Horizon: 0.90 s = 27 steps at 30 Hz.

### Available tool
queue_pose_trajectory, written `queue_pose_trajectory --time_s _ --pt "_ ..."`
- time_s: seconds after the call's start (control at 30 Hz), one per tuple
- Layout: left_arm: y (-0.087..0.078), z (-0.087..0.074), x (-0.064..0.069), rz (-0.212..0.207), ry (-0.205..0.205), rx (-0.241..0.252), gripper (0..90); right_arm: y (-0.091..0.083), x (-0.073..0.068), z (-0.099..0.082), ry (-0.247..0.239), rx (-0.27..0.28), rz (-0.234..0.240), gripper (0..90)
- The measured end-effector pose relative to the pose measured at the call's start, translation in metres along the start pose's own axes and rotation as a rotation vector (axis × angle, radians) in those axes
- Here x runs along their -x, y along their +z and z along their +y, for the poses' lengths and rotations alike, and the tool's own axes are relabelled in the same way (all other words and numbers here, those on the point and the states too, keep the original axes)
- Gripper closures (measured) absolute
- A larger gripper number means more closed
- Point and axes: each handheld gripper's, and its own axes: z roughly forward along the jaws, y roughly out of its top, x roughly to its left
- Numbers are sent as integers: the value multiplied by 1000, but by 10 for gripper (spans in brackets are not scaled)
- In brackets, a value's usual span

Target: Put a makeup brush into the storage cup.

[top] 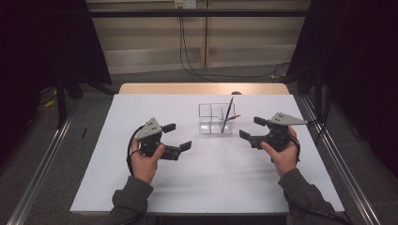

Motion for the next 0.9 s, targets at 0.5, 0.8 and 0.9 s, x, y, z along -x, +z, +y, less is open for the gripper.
queue_pose_trajectory --time_s 0.5,0.8,0.9 --pt "0 -1 0 2 -9 2 49 -9 1 -8 -7 -20 -6 113" --pt "0 -3 -1 2 -8 -3 49 -14 -1 -13 -16 -28 -3 113" --pt "0 -3 -1 4 -7 -6 50 -17 0 -14 -17 -23 -3 113"
